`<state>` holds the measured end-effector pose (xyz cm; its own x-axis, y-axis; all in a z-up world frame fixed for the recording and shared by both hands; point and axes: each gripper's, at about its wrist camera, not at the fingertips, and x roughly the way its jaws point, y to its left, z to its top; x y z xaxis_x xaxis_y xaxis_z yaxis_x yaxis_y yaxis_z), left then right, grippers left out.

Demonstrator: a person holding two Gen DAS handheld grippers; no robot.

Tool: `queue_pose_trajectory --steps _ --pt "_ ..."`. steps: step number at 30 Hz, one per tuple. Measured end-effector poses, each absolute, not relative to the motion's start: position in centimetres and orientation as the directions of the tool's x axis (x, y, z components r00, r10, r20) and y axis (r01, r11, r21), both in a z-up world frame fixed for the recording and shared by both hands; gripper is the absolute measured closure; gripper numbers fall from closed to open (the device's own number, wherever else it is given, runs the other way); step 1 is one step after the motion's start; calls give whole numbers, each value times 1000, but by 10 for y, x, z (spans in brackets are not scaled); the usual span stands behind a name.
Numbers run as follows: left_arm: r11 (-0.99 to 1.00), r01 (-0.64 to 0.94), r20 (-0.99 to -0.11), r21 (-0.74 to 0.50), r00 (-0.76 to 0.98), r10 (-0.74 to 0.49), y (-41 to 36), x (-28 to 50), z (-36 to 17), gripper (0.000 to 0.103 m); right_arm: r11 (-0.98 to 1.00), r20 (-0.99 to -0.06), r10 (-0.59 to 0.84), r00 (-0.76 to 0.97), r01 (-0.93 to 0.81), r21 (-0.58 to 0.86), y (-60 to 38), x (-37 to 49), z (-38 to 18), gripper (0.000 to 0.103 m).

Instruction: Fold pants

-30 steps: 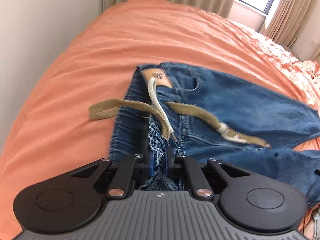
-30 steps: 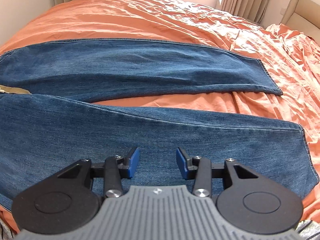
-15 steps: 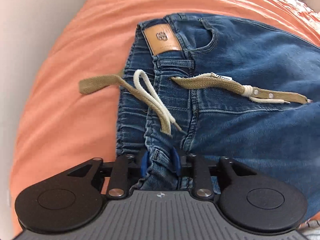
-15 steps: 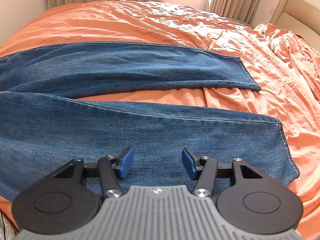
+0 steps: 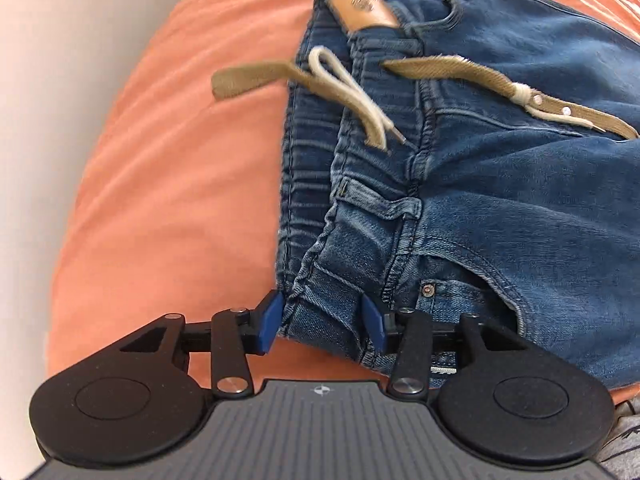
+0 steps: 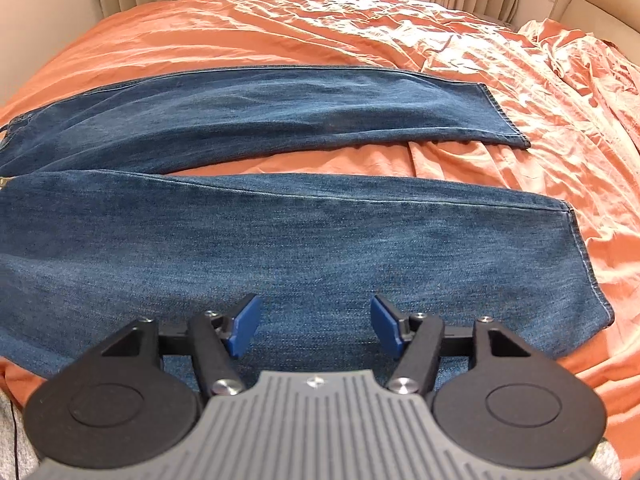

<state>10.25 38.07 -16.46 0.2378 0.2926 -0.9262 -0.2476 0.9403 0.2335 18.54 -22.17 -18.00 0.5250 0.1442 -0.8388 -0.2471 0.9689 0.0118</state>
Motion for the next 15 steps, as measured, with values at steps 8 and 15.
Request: queue_pose_trajectory --steps 8,15 --pt "920 138 -881 366 372 294 310 77 -114 48 938 -863 155 481 -347 -25 -237 174 -158 42" --pt "759 516 -908 398 340 245 247 47 -138 44 930 -872 193 450 -367 16 -255 173 -133 52"
